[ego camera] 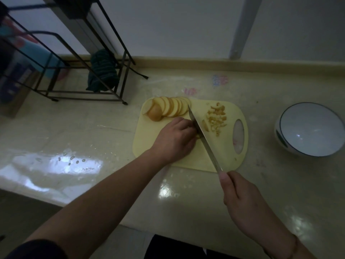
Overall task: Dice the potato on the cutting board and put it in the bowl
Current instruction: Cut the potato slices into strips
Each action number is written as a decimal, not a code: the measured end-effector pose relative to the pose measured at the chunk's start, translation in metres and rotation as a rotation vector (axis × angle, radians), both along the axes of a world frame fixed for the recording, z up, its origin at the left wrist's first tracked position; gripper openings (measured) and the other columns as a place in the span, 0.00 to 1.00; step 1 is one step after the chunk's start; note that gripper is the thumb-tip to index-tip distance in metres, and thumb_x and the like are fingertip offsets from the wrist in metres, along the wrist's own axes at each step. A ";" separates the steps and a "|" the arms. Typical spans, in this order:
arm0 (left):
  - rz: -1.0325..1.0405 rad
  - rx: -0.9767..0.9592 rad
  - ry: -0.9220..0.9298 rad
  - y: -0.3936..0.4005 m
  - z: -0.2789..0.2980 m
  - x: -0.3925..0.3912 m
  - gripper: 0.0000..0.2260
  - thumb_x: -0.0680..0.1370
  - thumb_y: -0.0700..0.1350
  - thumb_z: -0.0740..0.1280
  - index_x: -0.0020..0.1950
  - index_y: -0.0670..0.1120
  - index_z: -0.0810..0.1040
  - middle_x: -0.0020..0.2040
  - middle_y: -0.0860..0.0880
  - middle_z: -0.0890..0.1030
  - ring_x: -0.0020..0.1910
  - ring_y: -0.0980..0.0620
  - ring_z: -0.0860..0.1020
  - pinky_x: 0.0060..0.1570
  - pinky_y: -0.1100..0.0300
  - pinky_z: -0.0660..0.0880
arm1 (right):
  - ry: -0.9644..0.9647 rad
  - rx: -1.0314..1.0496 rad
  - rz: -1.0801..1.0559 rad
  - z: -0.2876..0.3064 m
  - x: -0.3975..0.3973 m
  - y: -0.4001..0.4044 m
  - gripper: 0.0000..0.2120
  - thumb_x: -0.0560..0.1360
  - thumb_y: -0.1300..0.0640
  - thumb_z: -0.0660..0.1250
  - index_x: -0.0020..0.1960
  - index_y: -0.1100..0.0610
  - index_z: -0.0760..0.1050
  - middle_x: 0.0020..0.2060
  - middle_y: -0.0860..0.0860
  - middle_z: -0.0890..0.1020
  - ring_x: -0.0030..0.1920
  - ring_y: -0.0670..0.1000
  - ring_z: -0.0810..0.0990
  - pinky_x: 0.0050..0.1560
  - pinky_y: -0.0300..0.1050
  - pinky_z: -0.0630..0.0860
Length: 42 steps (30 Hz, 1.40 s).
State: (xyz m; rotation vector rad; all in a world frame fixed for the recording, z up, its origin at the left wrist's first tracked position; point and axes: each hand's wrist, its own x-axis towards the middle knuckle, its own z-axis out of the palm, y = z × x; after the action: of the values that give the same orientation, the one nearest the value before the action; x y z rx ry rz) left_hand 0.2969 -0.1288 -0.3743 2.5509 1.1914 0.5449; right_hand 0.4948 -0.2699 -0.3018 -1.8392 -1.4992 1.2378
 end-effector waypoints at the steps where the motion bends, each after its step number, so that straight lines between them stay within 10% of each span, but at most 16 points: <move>1: -0.006 0.005 0.002 0.001 0.000 0.000 0.07 0.75 0.42 0.69 0.50 0.40 0.84 0.50 0.42 0.81 0.47 0.40 0.78 0.47 0.49 0.76 | 0.001 0.000 0.001 0.001 0.000 -0.001 0.22 0.76 0.38 0.51 0.38 0.53 0.71 0.28 0.52 0.77 0.34 0.45 0.77 0.37 0.40 0.71; 42: -0.027 -0.029 -0.048 0.004 -0.004 -0.005 0.07 0.76 0.42 0.69 0.49 0.40 0.85 0.49 0.43 0.82 0.48 0.41 0.79 0.47 0.50 0.77 | 0.009 -0.052 0.006 0.005 -0.002 0.004 0.21 0.78 0.41 0.53 0.36 0.54 0.69 0.28 0.52 0.77 0.31 0.46 0.76 0.39 0.51 0.73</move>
State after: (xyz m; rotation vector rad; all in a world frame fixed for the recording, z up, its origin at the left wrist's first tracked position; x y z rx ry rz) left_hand 0.2915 -0.1252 -0.3779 2.5118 1.1393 0.5750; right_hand 0.4927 -0.2659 -0.2968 -1.8611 -1.4824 1.2979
